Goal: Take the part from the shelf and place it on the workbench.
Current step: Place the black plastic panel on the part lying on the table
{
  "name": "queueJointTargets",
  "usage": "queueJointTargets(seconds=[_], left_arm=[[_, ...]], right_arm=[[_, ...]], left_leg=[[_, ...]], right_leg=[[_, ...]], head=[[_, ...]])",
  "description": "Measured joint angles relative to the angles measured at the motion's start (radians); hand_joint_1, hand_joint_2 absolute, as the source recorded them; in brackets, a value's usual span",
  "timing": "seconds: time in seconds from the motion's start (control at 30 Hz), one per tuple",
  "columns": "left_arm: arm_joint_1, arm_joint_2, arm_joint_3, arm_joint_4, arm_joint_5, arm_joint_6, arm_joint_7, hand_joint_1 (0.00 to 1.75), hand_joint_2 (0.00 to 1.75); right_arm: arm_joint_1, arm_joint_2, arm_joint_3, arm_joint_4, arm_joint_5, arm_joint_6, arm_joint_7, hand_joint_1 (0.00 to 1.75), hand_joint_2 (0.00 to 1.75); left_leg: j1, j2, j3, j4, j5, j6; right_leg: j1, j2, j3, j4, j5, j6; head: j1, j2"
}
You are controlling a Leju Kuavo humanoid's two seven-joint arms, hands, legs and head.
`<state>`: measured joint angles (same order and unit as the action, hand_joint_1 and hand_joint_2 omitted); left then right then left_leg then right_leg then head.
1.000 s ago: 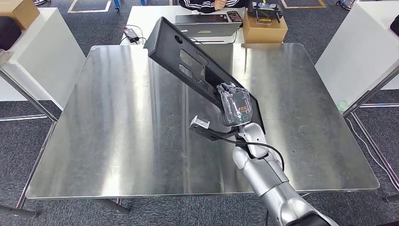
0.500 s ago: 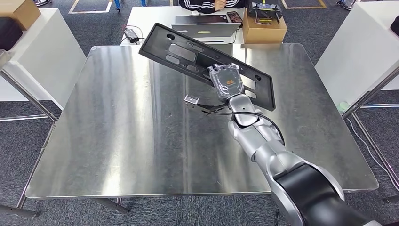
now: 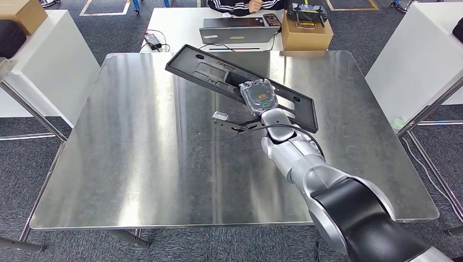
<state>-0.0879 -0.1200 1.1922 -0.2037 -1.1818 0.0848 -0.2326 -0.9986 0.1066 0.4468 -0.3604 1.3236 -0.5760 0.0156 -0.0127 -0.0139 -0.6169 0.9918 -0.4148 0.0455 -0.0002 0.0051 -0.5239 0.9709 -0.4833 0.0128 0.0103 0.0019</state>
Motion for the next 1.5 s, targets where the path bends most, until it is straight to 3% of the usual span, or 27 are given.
queueJointTargets(seconds=[0.33, 0.47, 0.83, 1.13, 1.5], left_arm=[[-0.003, 0.001, 0.000, 0.000, -0.002, 0.016, 0.031, 0.00, 1.75], [-0.005, 0.001, 0.000, 0.000, 0.000, 0.022, 0.032, 0.00, 0.00], [-0.009, 0.000, 0.000, 0.000, 0.008, 0.029, 0.053, 0.00, 0.00], [-0.012, -0.002, 0.001, 0.000, 0.009, 0.045, 0.065, 0.00, 0.00], [-0.012, -0.001, 0.001, 0.000, 0.008, 0.045, 0.053, 0.00, 0.00]], right_arm=[[0.003, 0.046, -0.028, 0.048, -0.028, 0.033, -0.019, 0.00, 0.00], [0.006, 0.056, -0.036, 0.057, -0.031, 0.034, -0.019, 0.00, 0.00], [0.006, 0.079, -0.048, 0.066, -0.040, 0.043, -0.013, 0.00, 0.00], [0.005, 0.134, -0.138, 0.056, -0.189, 0.057, -0.146, 0.00, 0.00], [0.001, 0.169, -0.210, 0.023, -0.264, 0.093, -0.190, 0.00, 0.00]], left_leg=[[0.000, 0.001, 0.000, 0.000, 0.000, 0.000], [0.000, 0.001, 0.000, 0.000, 0.000, 0.000], [0.000, 0.001, 0.000, 0.000, 0.000, 0.000], [0.000, 0.001, 0.001, 0.000, 0.000, 0.000], [0.000, 0.001, 0.001, 0.000, 0.000, 0.000]], right_leg=[[0.000, 0.000, 0.000, 0.000, 0.000, 0.000], [0.000, 0.000, 0.000, 0.000, 0.000, 0.000], [0.000, 0.000, 0.000, 0.000, 0.000, 0.000], [0.000, 0.000, 0.000, 0.000, 0.000, 0.000], [0.000, 0.000, 0.001, 0.000, 0.000, 0.000]], head=[[0.000, 0.000], [0.000, 0.000], [0.000, 0.000], [0.000, 0.000], [0.000, 0.000]])
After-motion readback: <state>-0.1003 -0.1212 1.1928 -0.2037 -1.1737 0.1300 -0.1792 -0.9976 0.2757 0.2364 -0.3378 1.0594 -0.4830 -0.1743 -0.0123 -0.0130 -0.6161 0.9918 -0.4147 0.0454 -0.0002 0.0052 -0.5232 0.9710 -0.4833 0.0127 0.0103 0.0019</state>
